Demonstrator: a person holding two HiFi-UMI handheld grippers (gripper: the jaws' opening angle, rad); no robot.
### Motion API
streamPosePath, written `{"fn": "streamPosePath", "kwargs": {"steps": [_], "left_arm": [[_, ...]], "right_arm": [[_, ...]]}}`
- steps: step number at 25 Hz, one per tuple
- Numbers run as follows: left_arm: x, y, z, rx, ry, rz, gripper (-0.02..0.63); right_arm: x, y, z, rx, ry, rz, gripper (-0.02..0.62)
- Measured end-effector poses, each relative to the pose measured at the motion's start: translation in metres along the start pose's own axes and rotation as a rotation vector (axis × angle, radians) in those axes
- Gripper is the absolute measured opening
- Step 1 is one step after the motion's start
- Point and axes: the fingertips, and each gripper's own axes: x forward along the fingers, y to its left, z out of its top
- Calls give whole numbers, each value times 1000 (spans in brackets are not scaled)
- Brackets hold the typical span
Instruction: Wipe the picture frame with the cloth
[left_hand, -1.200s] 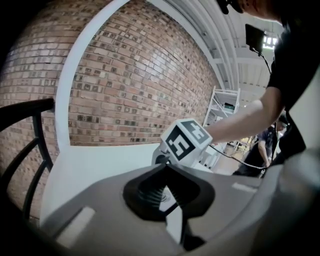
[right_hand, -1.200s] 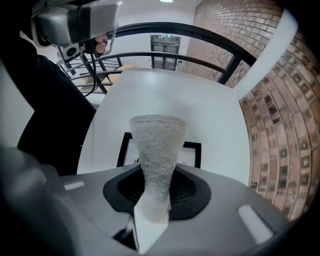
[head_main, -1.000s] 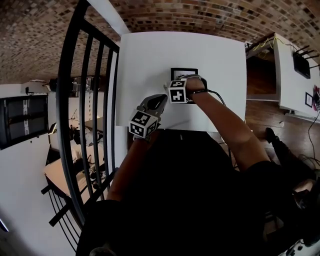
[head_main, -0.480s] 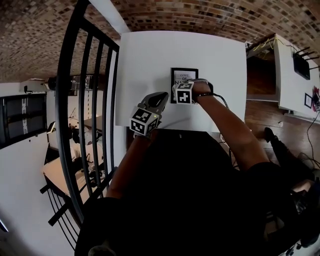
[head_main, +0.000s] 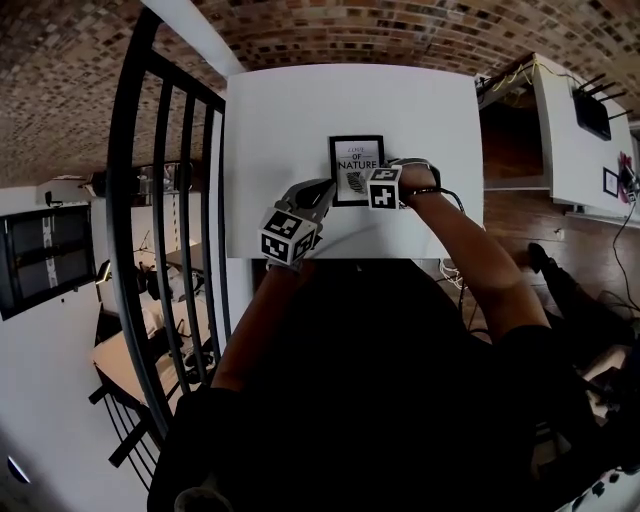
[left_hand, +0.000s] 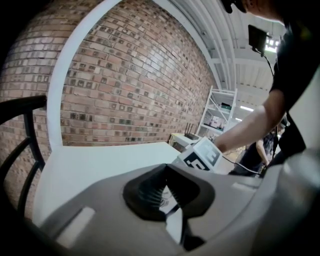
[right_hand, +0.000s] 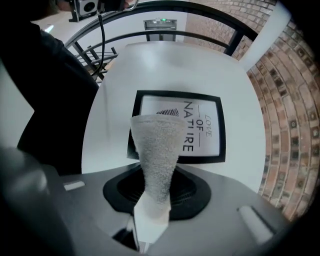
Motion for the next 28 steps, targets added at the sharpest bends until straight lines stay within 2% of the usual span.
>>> {"fn": "streamPosePath", "kwargs": {"steps": [3,6,10,14,20,28], "left_arm": [[2,-2,-2,2,10,-1,2],[1,-1,-3,-2,12,7,2],[-3,5,-10,-15,19,29,1],[-12,12,-18,-36,21,60,2],[-24,21,-40,-70,51,91,2],[-27,21,-58,-84,72,87,2]], "right_arm": [[1,1,-18,17,18,3,109],[-8,-2,-14,44,-19,2,109],[-25,-6,20,26,-83,-10,109],[-37,6,71,-55,-140,-7,109],[-26,30,117,-137,-141,12,109],[-1,41,103,-107,-75,29,110]]}}
